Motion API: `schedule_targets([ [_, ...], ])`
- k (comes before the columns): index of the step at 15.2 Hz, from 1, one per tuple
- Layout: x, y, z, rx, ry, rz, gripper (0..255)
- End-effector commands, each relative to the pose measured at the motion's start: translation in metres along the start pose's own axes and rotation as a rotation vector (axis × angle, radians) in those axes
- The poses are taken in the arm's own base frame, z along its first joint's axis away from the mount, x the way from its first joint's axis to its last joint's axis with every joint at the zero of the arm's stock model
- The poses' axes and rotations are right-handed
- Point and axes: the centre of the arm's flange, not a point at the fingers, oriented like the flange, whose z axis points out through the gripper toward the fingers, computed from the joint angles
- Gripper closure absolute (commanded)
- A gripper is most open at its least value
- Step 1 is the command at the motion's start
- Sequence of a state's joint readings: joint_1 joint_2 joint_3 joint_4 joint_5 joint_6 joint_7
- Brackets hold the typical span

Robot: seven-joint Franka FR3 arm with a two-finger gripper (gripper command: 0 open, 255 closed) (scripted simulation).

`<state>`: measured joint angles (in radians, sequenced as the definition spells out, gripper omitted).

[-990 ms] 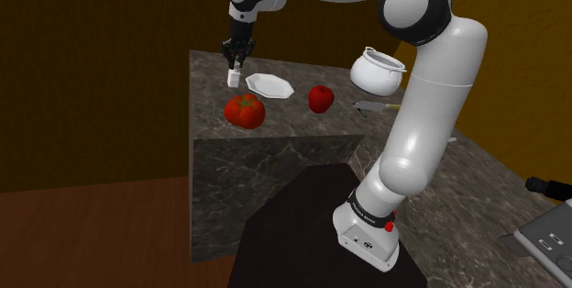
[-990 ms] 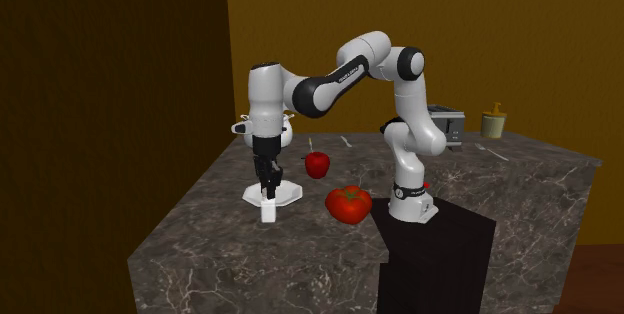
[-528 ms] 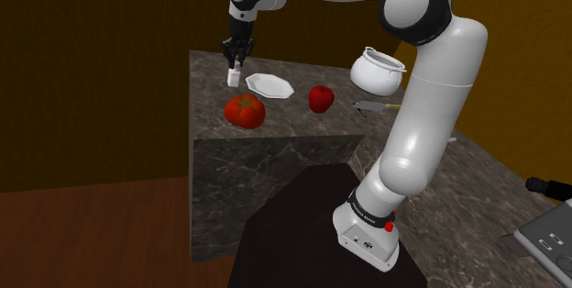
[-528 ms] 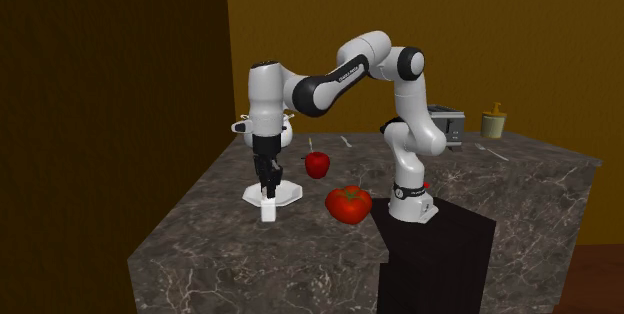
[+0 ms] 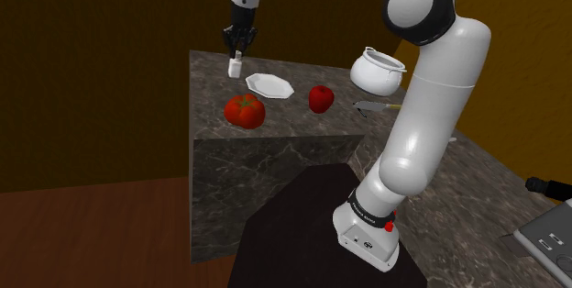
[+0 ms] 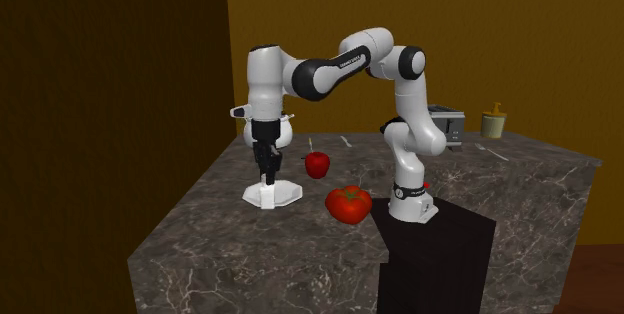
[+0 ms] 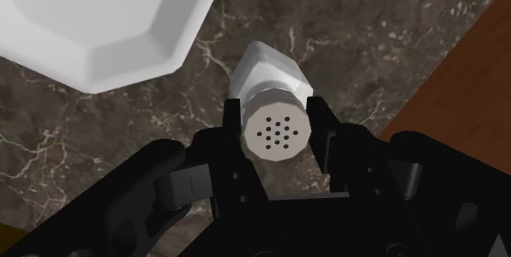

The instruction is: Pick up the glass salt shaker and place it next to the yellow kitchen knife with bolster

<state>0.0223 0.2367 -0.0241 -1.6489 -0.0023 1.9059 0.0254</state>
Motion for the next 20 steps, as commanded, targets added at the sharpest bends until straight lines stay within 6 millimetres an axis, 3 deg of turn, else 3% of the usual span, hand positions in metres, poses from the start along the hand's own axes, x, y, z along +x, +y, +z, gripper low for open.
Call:
schedule_targets([
  [1, 0.000, 0.000, -0.011, 0.000, 0.000, 0.000, 255],
  [20, 0.002, 0.001, -0.111, 0.000, 0.000, 0.000, 255],
])
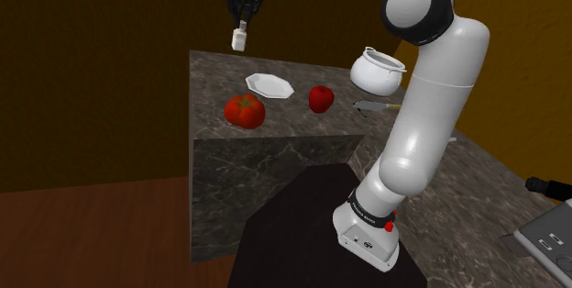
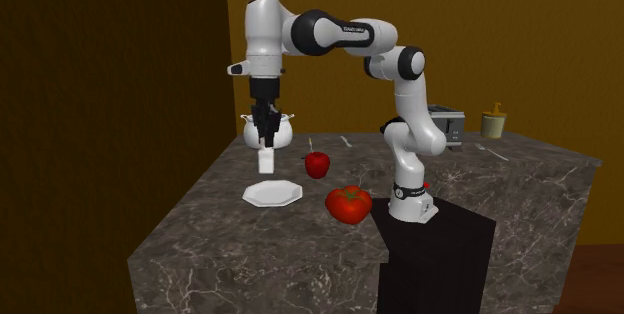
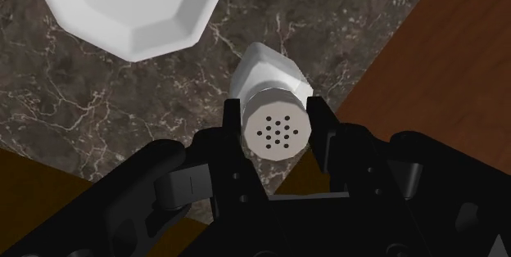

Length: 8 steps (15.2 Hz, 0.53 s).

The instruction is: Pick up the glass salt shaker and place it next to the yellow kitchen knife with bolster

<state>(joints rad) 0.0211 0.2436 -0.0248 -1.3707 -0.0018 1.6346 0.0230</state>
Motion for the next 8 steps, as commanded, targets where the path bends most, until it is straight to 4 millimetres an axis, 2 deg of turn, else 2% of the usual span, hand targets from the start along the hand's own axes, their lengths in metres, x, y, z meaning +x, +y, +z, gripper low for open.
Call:
schedule_targets([
  [1, 0.001, 0.000, -0.011, 0.000, 0.000, 0.000, 255],
  [3, 0.001, 0.000, -0.018, 0.000, 0.000, 0.000, 255],
  [8, -0.052, 0.038, -0.019, 0.000, 0.000, 0.000, 255],
])
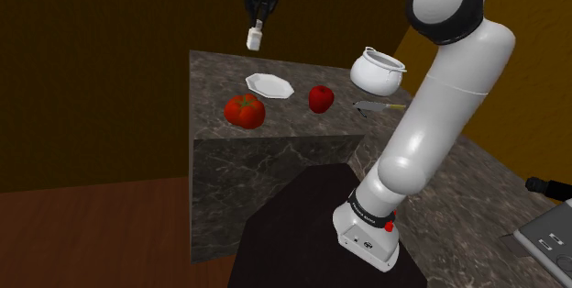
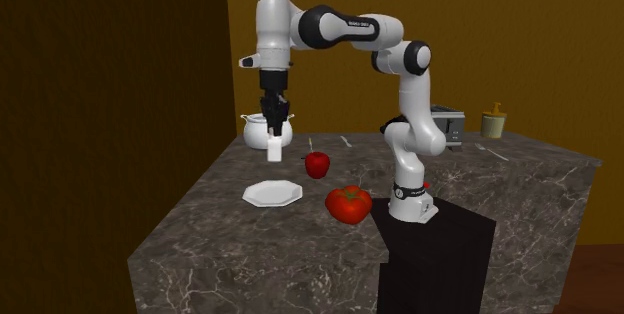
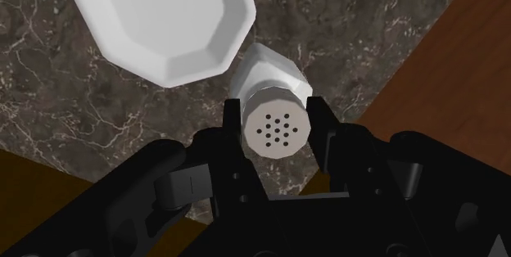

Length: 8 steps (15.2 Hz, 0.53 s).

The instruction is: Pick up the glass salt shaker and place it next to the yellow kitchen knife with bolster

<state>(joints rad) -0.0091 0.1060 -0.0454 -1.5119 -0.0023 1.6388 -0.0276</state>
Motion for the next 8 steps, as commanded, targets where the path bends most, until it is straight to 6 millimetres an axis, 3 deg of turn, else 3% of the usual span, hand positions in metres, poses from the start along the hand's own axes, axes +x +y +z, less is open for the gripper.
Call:
schedule_targets([
  [1, -0.023, 0.014, -0.001, 0.000, -0.001, -0.001, 255],
  [8, -0.098, 0.068, -0.002, 0.000, -0.001, -0.001, 255],
])
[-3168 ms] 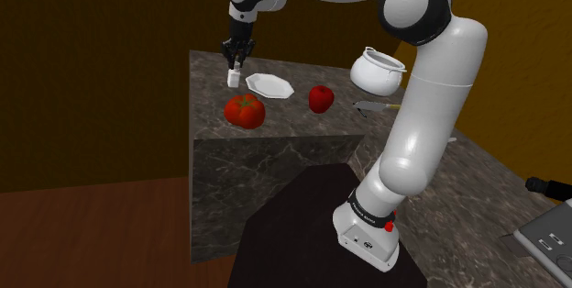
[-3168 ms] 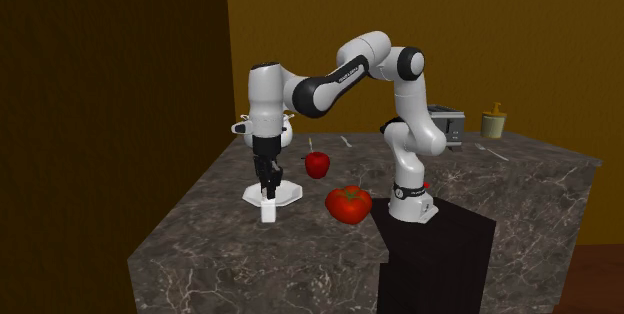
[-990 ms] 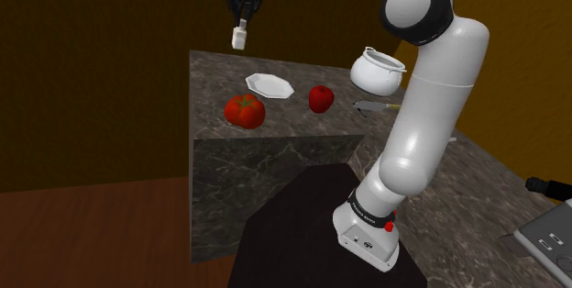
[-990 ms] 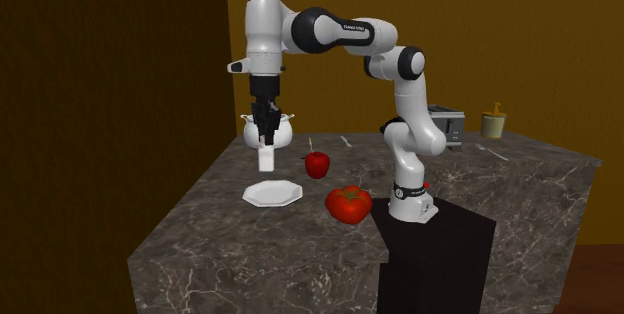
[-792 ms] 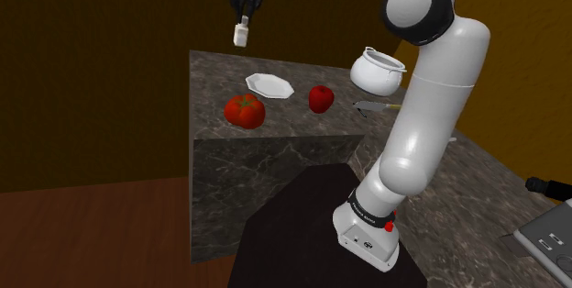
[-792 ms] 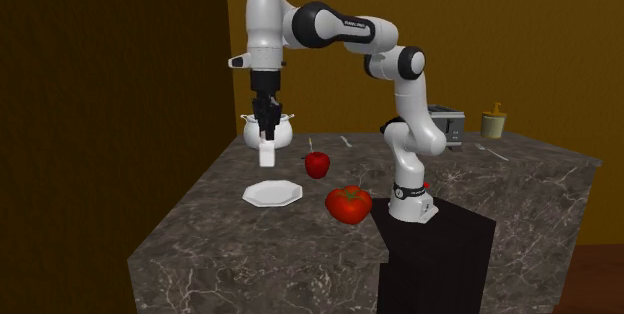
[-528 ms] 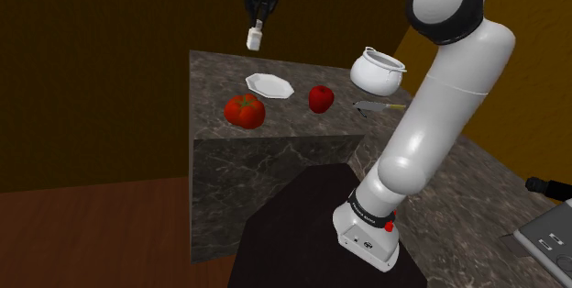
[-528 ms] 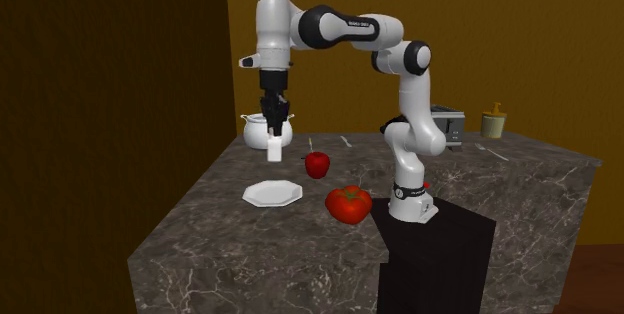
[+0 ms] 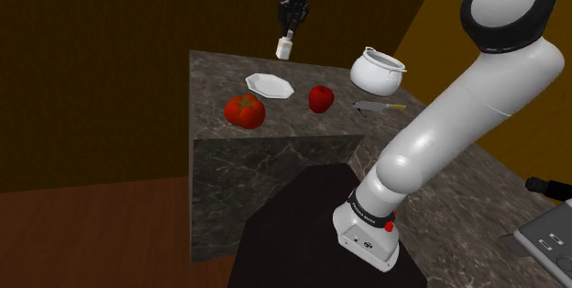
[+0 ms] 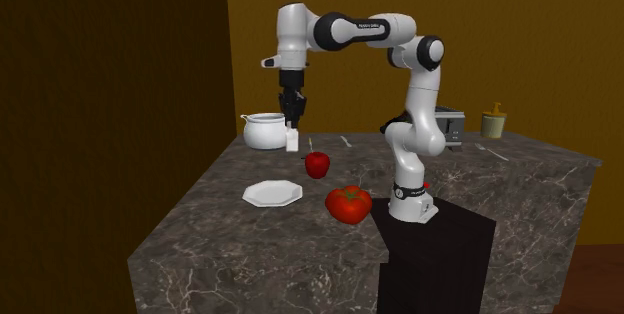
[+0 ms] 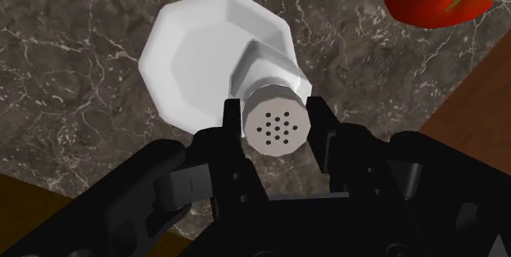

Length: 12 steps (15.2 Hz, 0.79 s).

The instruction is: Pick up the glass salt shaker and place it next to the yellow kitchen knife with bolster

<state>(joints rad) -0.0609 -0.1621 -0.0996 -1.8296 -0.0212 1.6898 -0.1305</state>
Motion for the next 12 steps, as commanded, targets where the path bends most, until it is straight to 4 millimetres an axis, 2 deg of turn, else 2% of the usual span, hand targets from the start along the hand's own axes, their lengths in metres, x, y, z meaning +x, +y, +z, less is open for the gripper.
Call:
schedule_targets([
  [1, -0.022, 0.017, -0.001, 0.000, 0.000, -0.001, 255],
  [12, -0.140, 0.101, -0.003, 0.000, 0.000, -0.001, 255],
])
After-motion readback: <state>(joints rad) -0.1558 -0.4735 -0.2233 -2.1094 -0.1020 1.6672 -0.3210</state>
